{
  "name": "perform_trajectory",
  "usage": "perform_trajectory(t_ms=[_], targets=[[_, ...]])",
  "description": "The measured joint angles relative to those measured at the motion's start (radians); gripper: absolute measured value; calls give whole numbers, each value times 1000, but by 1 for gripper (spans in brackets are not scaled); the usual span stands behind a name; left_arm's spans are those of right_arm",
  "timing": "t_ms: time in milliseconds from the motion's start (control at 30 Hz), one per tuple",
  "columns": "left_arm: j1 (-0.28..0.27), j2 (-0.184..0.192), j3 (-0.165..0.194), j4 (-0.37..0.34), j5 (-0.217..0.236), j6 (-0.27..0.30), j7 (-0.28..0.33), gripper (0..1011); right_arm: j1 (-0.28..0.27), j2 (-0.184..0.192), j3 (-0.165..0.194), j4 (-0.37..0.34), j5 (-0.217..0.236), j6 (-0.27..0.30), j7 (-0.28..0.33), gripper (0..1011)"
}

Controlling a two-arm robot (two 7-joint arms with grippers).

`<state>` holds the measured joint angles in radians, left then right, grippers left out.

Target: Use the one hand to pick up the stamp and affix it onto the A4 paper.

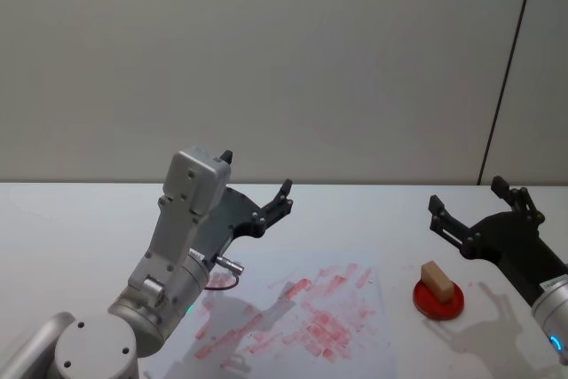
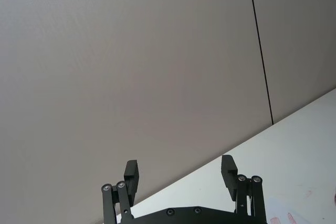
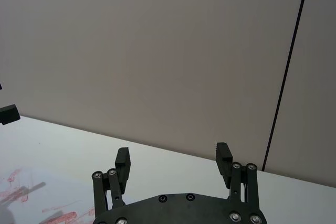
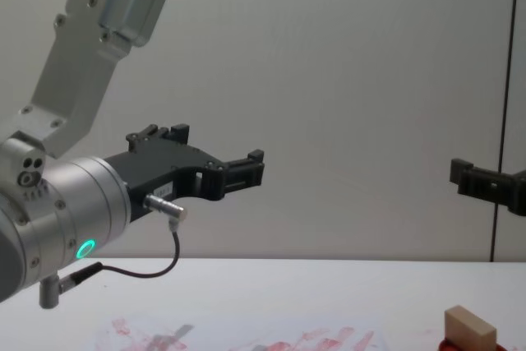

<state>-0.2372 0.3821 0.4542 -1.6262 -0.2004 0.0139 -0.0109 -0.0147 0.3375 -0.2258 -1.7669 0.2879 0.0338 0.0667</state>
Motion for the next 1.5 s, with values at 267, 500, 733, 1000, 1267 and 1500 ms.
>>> perform_trajectory(t_ms=[267, 500, 733, 1000, 1267, 1500], targets=[[0, 0, 0, 0, 0, 0, 0, 1002, 0, 0, 0, 0, 0, 0, 0, 1001], [0, 0, 0, 0, 0, 0, 0, 1002, 0, 0, 0, 0, 0, 0, 0, 1001], [0, 0, 0, 0, 0, 0, 0, 1002, 0, 1, 1, 1, 0, 2, 4, 1001], [0, 0, 0, 0, 0, 0, 0, 1002, -5, 12, 7, 17, 11, 12, 34, 1001], [0, 0, 0, 0, 0, 0, 0, 1002, -7, 25, 14, 51, 17, 24, 70, 1001], [0, 0, 0, 0, 0, 0, 0, 1003, -5, 31, 16, 85, 13, 33, 100, 1001]])
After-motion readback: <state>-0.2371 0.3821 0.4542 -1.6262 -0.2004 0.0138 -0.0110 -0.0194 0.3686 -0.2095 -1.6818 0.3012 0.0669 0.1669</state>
